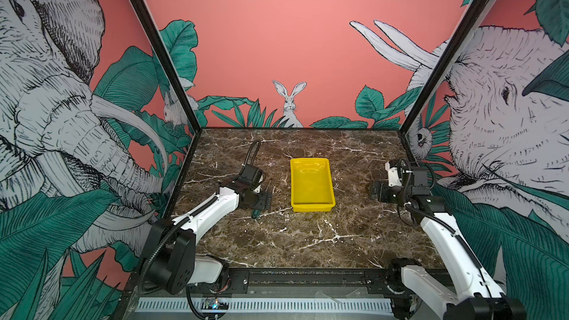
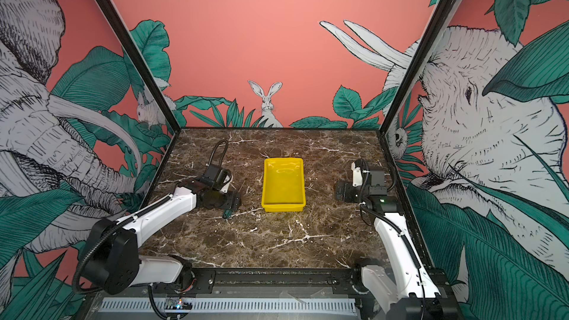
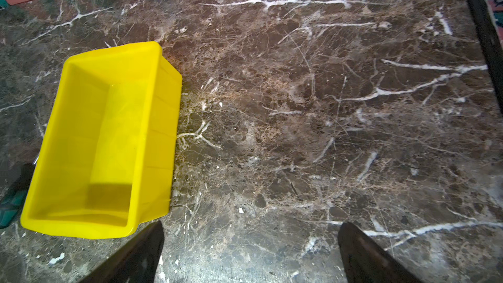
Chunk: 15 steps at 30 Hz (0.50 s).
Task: Put the screwdriver in the bin
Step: Pick up the screwdriver from the center of the table.
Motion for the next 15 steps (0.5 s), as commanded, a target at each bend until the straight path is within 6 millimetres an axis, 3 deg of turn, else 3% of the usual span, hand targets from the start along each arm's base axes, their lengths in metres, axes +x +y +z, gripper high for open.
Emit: {"op": "replayPosePath", "data": {"steps": [1,4,15], "right_arm": [[-0.004,0.024,0.006,0.082,-0.008,0.123,1.00],[-0.006,0.036,0.006,0.134,-0.023,0.179,1.00],[-0.008,0.041,-0.003,0.163,0.005,0.201,1.00]], "left_arm": [[-0.001,-0.003,-0.007,0.020,0.022,-0.009,0.89],[0.002,0.004,-0.015,0.071,0.018,0.003,0.84],[0.013,0.015,-0.030,0.167,0.011,0.007,0.67]]}}
